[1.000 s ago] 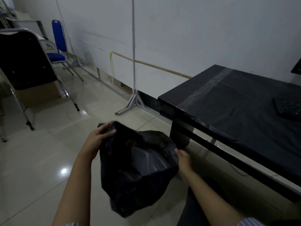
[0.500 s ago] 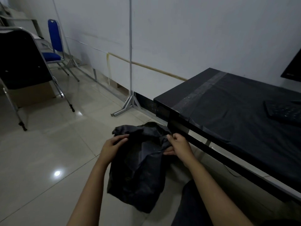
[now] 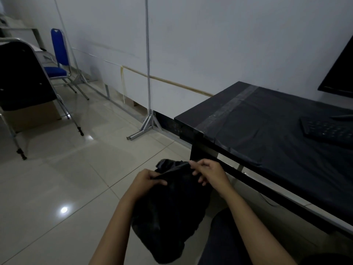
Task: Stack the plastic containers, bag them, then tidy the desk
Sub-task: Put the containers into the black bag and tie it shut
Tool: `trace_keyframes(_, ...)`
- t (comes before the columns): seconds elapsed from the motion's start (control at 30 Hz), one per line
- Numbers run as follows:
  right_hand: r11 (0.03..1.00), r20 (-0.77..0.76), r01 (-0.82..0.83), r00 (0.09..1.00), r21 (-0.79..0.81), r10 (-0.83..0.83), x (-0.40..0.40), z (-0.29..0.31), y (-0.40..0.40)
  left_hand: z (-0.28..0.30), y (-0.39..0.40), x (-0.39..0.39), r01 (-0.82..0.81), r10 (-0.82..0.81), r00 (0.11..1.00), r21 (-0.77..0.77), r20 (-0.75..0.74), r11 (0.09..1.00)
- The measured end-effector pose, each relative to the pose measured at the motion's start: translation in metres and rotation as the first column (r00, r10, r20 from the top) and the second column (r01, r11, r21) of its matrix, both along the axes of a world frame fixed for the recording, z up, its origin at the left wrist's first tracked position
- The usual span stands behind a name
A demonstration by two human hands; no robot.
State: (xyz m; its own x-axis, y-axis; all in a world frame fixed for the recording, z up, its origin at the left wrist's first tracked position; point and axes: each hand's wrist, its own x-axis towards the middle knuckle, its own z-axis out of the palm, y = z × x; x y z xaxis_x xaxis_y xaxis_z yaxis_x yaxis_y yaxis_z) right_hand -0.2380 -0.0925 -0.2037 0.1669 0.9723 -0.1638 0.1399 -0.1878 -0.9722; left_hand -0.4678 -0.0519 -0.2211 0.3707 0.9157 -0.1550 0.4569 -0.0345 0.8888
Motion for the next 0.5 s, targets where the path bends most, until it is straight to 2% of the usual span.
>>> trace_keyframes(0.1, 0.997, 0.273, 0.079, 0.959, -0.009, -0.074, 0.025, -0.017, -0.009, 0.011, 0.0, -0.013, 0.076, -0.073, 0.996, -0.051, 0.048, 0.996)
trace_keyframes(0.17, 0.99, 0.449, -0.02, 0.89, -0.138, 0.08, 0.034, -0.025, -0.01, 0.02, 0.001, -0.02, 0.124, -0.119, 0.991, -0.089, 0.065, 0.988)
trace_keyframes(0.3, 0.925, 0.594, -0.222, 0.714, -0.308, 0.369, 0.03, -0.013, -0.008, 0.044, 0.003, -0.035, 0.198, -0.189, 0.979, -0.132, 0.079, 0.971)
trace_keyframes(0.37, 0.849, 0.607, -0.261, 0.606, -0.459, 0.514, 0.024, -0.01, -0.007, 0.058, 0.005, -0.045, 0.226, -0.219, 0.974, -0.13, 0.064, 0.965)
trace_keyframes(0.4, 0.806, 0.578, -0.271, 0.581, -0.526, 0.573, 0.022, -0.011, -0.009, 0.063, 0.007, -0.051, 0.241, -0.236, 0.97, -0.136, 0.052, 0.961)
trace_keyframes(0.43, 0.778, 0.527, -0.303, 0.597, -0.55, 0.605, 0.022, -0.013, -0.011, 0.069, 0.009, -0.056, 0.253, -0.252, 0.967, -0.147, 0.03, 0.956)
trace_keyframes(0.5, 0.799, 0.377, -0.361, 0.738, -0.48, 0.56, 0.023, -0.014, -0.015, 0.079, 0.011, -0.065, 0.268, -0.27, 0.963, -0.144, 0.01, 0.953)
